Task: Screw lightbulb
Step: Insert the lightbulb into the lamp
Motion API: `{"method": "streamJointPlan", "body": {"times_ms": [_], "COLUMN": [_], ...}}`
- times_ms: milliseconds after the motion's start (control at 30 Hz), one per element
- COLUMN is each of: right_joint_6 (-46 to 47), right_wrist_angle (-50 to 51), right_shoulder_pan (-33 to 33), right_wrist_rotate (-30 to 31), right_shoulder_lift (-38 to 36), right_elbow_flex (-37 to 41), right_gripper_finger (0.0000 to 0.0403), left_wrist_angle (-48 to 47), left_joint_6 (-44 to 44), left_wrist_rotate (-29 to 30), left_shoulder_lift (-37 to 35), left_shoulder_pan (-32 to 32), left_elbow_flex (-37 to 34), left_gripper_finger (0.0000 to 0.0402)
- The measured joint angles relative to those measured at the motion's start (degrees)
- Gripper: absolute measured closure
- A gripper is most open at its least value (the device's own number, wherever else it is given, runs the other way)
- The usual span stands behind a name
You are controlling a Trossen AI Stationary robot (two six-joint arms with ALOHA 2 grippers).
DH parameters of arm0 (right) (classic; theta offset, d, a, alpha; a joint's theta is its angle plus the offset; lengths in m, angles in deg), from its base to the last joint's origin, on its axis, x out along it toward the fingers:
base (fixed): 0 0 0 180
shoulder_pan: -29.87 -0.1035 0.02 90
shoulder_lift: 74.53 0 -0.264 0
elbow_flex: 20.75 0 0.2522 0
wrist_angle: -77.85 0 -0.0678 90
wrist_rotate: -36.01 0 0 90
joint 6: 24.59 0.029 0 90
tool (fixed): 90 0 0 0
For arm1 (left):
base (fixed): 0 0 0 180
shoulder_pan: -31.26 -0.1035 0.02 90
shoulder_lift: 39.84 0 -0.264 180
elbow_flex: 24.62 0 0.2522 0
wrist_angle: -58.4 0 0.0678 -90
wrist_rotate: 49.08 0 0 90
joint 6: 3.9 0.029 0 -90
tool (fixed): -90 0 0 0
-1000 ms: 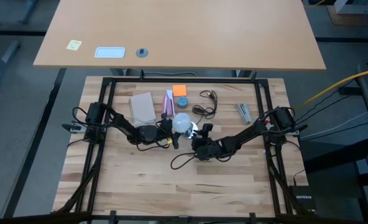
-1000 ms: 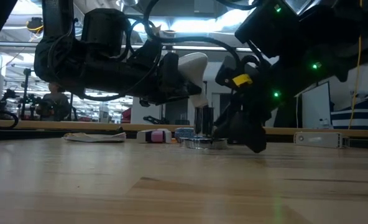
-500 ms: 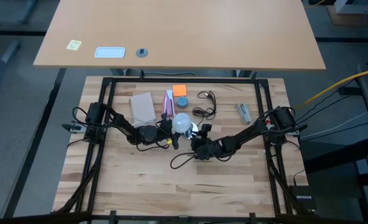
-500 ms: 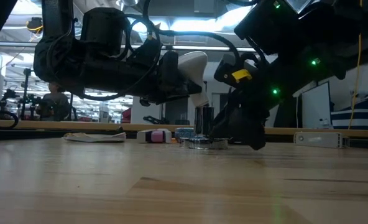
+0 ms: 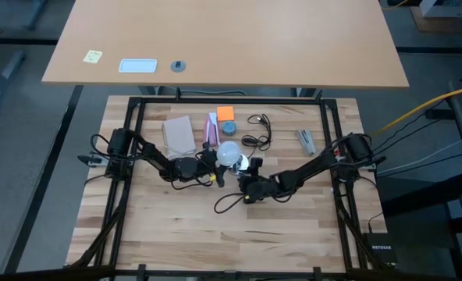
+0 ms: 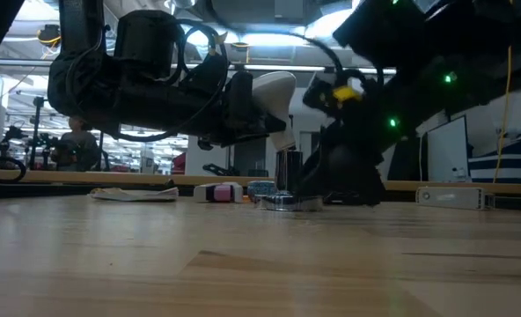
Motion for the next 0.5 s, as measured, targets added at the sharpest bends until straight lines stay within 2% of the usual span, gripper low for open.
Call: {"method": "streamJointPlan", "body": {"times_ms": [167,367,500], "right_joint_6": [-0.2,-0.1,0.0], "right_wrist_angle": [0.5,6.9,7.8], "right_shoulder_pan": [0.0,0.0,0.4], "right_wrist_rotate": [3.5,12.2,18.2], "right_shoulder_lift": [-5.3,-13.3,-14.3], "right_elbow_flex": [0.0,0.0,0.0], "right_gripper_finger": [0.0236,0.0236,0.0236], "left_wrist_angle": [0.0,0.0,0.0], "left_joint_6": [0.0,0.0,0.0], "left_wrist_rotate": [0.0,0.0,0.0], "left_shoulder_lift": [0.0,0.0,0.0], "left_shoulder_pan": [0.0,0.0,0.0], "left_elbow_flex": [0.0,0.0,0.0], "left_gripper_finger": [0.0248,0.0247,0.0247]}}
